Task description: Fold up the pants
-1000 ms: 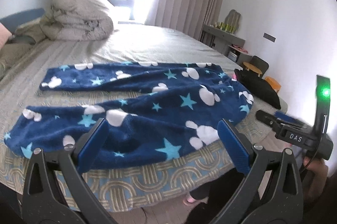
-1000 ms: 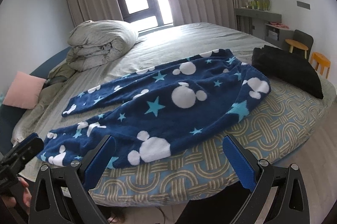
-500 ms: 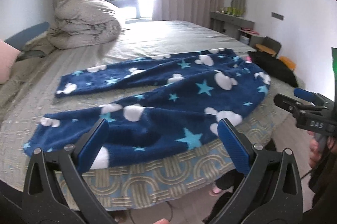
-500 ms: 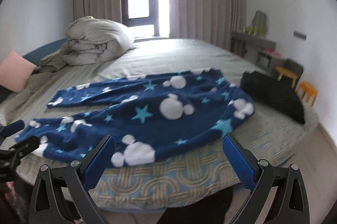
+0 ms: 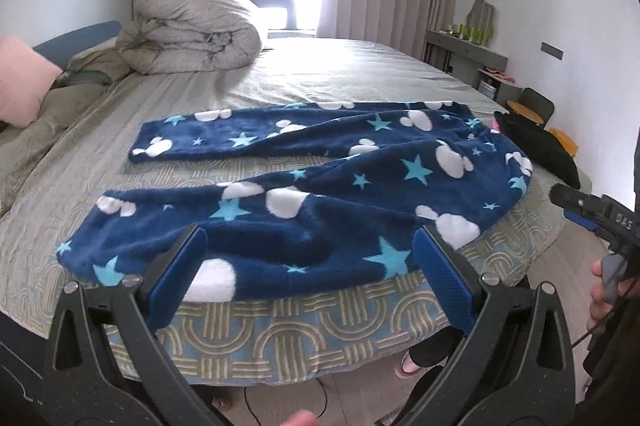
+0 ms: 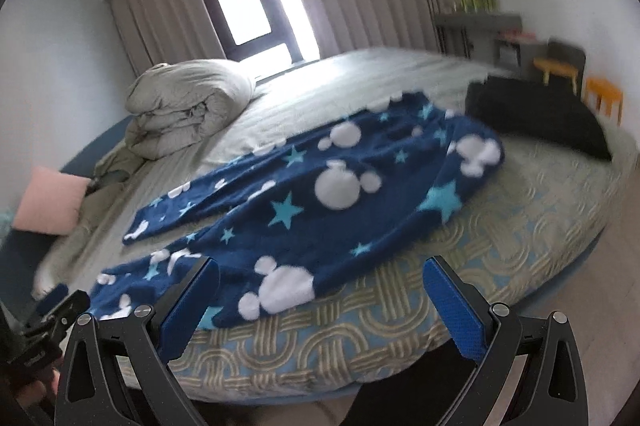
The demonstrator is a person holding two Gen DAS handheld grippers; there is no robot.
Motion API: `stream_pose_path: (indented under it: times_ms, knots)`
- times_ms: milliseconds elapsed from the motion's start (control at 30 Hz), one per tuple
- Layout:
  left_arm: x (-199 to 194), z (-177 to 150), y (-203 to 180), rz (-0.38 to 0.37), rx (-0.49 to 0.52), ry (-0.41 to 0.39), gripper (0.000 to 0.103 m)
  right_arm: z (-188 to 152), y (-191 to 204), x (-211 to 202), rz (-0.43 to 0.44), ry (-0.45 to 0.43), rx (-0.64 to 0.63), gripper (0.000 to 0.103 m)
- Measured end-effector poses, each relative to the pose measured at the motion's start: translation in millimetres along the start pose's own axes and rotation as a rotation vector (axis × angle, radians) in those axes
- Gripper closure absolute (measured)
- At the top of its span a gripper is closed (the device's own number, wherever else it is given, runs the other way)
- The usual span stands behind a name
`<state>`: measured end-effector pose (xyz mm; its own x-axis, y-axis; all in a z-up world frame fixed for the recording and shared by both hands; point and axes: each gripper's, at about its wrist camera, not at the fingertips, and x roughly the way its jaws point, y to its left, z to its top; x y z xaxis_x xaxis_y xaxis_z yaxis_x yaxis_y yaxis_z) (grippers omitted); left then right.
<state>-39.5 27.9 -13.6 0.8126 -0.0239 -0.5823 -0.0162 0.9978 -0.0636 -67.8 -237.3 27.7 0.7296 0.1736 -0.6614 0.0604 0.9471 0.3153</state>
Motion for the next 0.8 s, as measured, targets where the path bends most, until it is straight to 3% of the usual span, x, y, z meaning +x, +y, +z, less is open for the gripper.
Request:
stream_pose_path:
  times_ms: [367,467,600,667,700,800]
  knots:
    - [6,-7,4,0.009,-0.032,0.059,0.001,-7,0,-3,0.02,0.01,-0.041,0.0]
    - [5,-7,4,0.014,-0.032,0.067,0.006,-7,-4,-3,0.029,0.011,-0.034,0.002]
    - [9,-9,15,-0.055,-0.114,0.105,0.007,-6,-13,-1,0.032,0.022,-0.011,0.008]
    - [11,-12,23,-0.092,-0.171,0.124,0.012,-6,-17,-1,0.03,0.024,-0.001,0.008]
    - [13,-13,27,-0.106,-0.196,0.134,0.019,-5,-19,-1,0.027,0.023,0.002,0.008]
    - [20,-18,39,-0.133,-0.274,0.172,0.024,-5,-24,0,0.021,0.021,0.014,0.008]
